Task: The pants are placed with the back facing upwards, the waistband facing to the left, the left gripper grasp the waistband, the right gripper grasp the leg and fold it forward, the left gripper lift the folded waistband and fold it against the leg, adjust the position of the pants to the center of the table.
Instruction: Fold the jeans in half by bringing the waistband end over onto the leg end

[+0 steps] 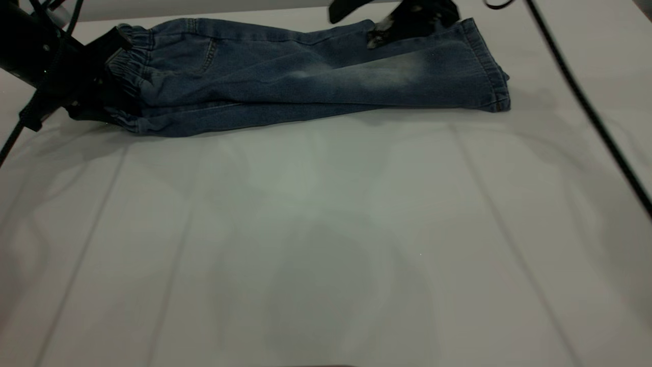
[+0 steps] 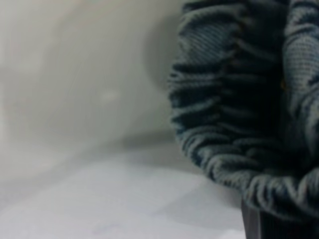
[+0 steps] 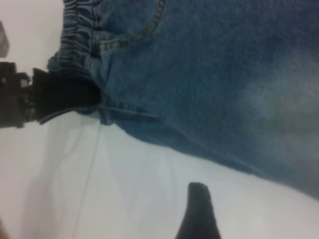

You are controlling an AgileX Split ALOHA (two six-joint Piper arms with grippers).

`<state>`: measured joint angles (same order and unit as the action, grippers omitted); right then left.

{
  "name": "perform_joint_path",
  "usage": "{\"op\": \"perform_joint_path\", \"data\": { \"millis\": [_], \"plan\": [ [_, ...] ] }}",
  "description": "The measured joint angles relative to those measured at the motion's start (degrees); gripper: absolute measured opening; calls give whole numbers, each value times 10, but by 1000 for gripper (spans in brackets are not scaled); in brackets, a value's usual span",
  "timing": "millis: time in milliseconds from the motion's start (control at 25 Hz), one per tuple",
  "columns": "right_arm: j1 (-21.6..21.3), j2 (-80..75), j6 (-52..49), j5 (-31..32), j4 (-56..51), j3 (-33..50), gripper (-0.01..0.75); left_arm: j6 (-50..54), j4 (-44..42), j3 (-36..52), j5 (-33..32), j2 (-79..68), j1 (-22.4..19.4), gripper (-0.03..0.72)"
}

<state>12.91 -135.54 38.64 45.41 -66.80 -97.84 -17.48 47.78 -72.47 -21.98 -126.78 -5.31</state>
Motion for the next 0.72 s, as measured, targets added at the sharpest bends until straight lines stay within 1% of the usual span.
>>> {"op": "perform_joint_path", "data": {
  "millis": [160,360,560,720],
  "plan": [
    [42,-1,-36,-51,46,-20,467,-9,-60,0,-31,49,6,95],
    [97,-18,-103,-92,138,-67,467,-11,-132,12,-57,136,38,95],
    [126,-88,-161,-85,172,-134,467,-11,-167,17,-79,205,64,95],
    [145,-143,-179,-49,180,-183,467,-13,-176,17,-92,241,67,95]
  ]
}}
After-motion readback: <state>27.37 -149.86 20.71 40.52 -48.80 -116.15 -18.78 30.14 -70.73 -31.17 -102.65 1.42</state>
